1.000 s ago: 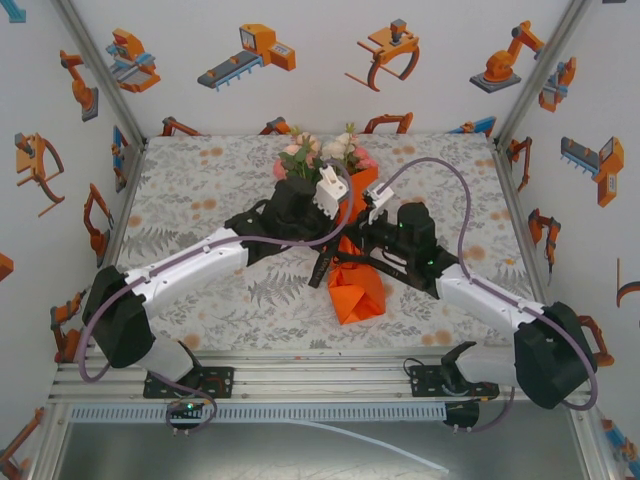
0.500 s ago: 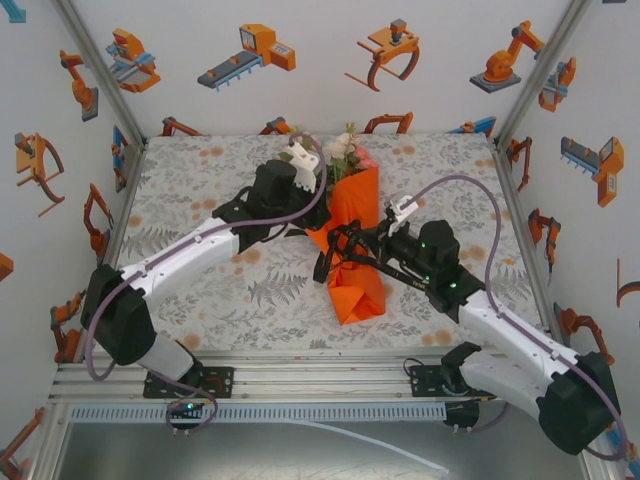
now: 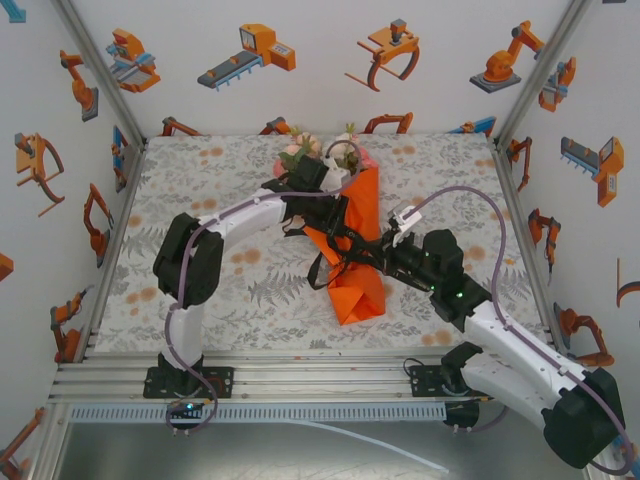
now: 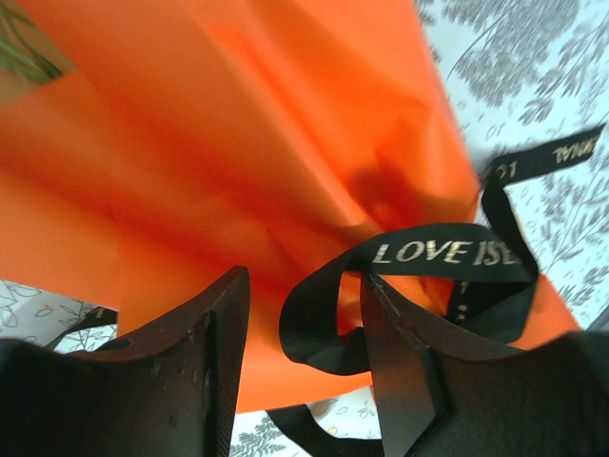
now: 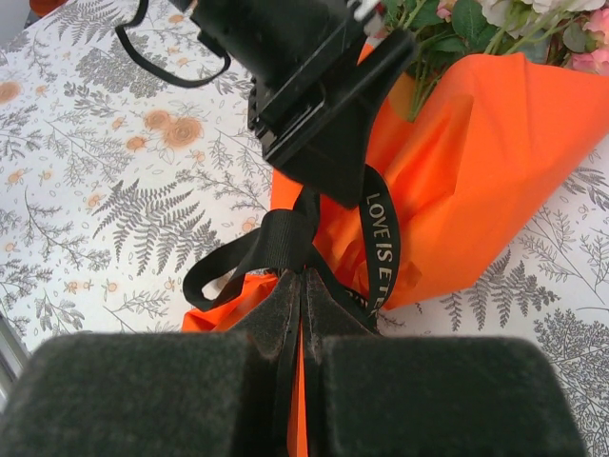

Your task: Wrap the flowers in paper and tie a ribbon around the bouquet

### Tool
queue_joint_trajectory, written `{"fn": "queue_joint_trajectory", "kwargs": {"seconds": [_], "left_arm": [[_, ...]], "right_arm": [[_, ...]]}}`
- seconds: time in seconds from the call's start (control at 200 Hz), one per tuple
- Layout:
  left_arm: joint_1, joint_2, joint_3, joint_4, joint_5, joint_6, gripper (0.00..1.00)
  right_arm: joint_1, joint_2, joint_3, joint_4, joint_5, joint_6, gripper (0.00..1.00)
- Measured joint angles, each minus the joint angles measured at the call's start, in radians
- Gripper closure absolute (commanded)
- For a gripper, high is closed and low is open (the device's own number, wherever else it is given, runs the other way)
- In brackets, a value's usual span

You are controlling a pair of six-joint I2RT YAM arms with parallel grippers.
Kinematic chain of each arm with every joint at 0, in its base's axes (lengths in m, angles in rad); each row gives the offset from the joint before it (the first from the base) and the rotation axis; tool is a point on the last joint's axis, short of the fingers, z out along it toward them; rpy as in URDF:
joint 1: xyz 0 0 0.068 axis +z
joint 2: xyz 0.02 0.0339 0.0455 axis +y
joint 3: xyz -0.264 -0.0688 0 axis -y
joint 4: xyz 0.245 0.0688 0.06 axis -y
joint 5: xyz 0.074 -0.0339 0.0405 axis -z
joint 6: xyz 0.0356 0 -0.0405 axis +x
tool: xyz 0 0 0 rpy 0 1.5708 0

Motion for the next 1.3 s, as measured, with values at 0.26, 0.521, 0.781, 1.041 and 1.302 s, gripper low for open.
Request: {"fn": "queue_joint_trajectory", "kwargs": {"seconds": [0.26, 0.521, 0.781, 1.041, 1.302], "left_arm": [[0.007, 0.002, 0.005, -0.006, 0.010, -0.006, 0.83], [0.034, -0.226, -0.169, -0.001, -0.099, -0.254, 0.91], [0.001, -0.442, -0.304, 0.019, -0.119, -0.598, 0.90], [-0.157, -0.408, -0.217, 0.086, -0.031, -0.748, 0.82], [-0.229, -0.267, -0.175, 0.210, -0.030, -0.736, 0.81]], "right_arm": [[0.000, 0.001, 0.000, -0.015, 0.001, 0.000, 1.00], [0.000, 0.039, 0.009, -0.094, 0.091, 0.003, 1.00], [0.000, 0.183, 0.117, -0.186, 0.181, 0.086, 1.00], [0.000, 0.317, 0.238, -0.193, 0.183, 0.255, 1.00], [-0.022, 0.296, 0.254, -0.306, 0.217, 0.327, 1.00]]}}
